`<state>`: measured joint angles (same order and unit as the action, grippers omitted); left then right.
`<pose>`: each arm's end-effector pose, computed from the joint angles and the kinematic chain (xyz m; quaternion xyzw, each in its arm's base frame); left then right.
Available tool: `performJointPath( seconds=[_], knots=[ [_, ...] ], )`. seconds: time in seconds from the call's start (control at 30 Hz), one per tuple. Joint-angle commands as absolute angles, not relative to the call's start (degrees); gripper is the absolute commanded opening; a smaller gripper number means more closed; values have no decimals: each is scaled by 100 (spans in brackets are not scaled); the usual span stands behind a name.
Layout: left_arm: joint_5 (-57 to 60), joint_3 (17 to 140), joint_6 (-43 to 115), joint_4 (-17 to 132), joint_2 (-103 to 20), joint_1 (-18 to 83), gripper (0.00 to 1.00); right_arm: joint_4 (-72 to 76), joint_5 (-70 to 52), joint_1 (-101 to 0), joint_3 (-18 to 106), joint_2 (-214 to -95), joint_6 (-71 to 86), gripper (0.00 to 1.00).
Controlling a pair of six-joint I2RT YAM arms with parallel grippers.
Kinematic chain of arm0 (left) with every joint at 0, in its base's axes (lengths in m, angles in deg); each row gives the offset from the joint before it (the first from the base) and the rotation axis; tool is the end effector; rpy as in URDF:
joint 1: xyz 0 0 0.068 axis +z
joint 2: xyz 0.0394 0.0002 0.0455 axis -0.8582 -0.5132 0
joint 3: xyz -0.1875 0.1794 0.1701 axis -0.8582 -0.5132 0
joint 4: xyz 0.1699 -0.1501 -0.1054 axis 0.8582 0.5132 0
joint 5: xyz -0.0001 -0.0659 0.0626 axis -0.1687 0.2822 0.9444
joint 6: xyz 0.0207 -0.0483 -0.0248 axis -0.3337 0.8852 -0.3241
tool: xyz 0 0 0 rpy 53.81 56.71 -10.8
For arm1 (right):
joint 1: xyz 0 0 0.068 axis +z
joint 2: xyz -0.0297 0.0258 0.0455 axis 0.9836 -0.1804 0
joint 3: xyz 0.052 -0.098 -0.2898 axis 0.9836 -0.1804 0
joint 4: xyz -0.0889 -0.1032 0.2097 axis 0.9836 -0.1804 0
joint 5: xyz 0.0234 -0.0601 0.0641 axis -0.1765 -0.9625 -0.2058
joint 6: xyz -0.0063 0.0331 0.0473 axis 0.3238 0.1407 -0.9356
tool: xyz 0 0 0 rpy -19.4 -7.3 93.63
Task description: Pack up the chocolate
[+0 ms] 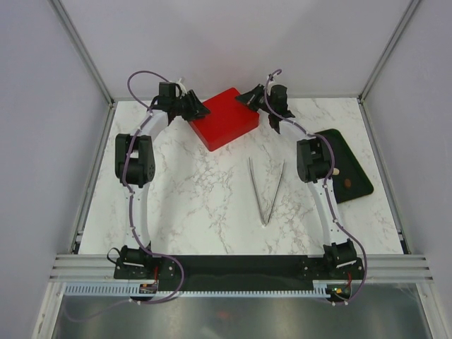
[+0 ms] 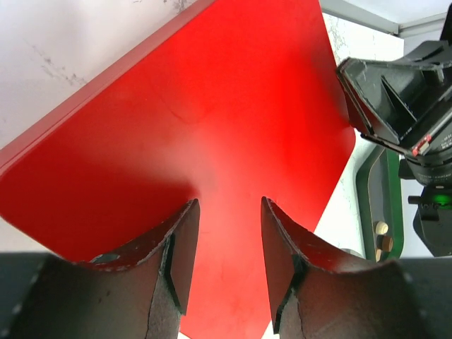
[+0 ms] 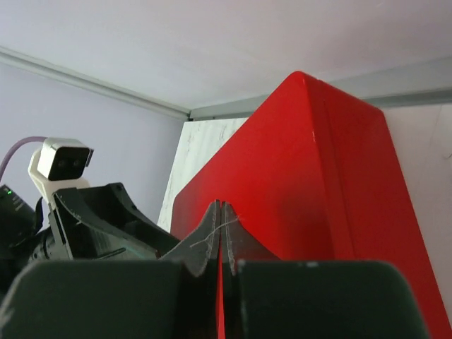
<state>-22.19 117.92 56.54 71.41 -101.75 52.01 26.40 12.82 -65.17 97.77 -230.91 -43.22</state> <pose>0.5557 -0.0915 0.2184 -0.0628 0.8637 -0.3764 0.3293 0.6175 0.1804 0.1618 0.1008 0.7256 0.5386 0.4162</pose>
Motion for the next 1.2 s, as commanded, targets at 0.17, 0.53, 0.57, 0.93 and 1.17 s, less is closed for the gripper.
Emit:
performJointPath(
  seconds=[0.17,0.53,0.57,0.93,1.17],
  knots=[
    [-2039,11639,5595,7662,-10545,5130,50,1155,704,-6625,9838,-23318,-3545,0],
    [-2189,11727,5612,8014,-9316,5121,50,1331,643,-6721,9460,-21833,-3510,0],
    [-2189,11657,5604,8023,-9175,5121,50,1322,616,-6713,9399,-21710,-3431,0],
    [-1960,10523,5498,8023,-8225,5095,50,373,-1009,-6063,10109,-21733,-1674,0],
    [-1776,10487,5691,8023,-8365,5068,49,356,-1661,-5887,10690,-22831,-1418,0]
  ],
)
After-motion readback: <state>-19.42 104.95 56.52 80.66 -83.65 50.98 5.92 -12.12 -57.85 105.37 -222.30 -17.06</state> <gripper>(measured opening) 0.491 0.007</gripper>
